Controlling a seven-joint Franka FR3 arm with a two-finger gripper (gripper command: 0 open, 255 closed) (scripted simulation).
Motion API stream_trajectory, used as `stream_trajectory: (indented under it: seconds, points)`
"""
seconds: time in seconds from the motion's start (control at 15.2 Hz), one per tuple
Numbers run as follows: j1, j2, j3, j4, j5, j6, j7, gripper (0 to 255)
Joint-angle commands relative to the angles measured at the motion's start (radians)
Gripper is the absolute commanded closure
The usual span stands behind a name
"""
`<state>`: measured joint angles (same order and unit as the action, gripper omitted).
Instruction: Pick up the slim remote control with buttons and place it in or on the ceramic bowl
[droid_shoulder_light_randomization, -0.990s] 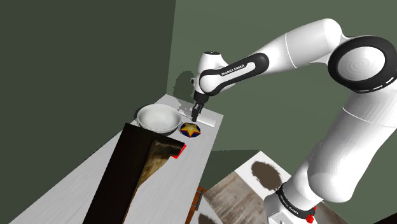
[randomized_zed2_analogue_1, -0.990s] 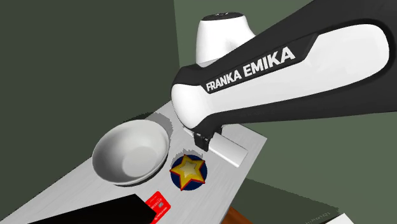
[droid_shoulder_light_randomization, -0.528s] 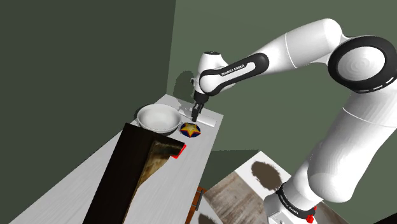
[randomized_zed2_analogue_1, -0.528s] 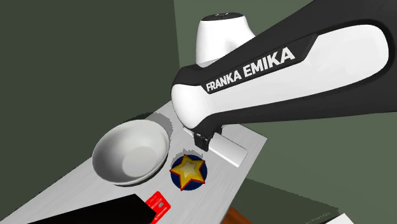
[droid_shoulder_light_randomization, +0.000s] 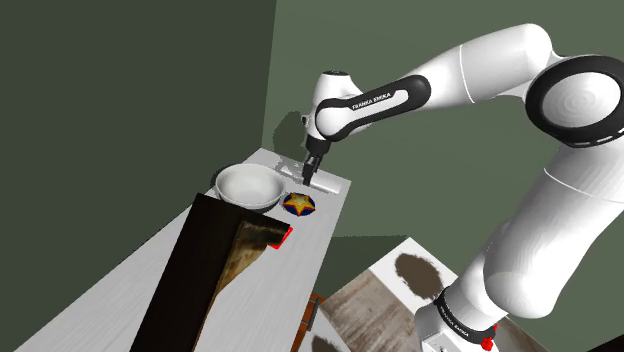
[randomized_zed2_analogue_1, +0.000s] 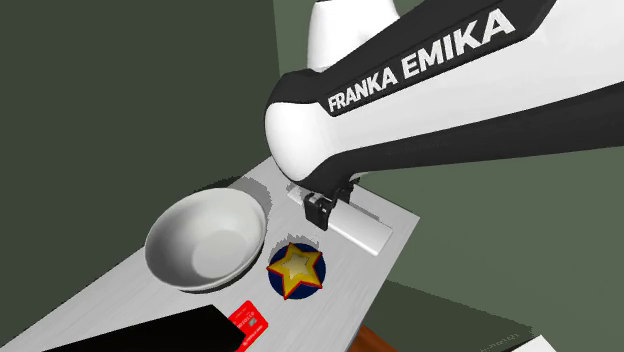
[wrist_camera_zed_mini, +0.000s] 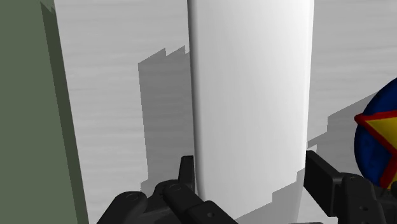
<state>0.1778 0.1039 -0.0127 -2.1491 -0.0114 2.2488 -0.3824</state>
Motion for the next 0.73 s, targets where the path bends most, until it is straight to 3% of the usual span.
stream_trajectory:
  seconds: [0.0,0.66]
  points:
    - [0.0,-0.016,0.0,0.01,0.0,-0.026,-0.001,255]
    - [0.0,-0.076,0.0,0.079,0.0,-0.155,-0.002,255]
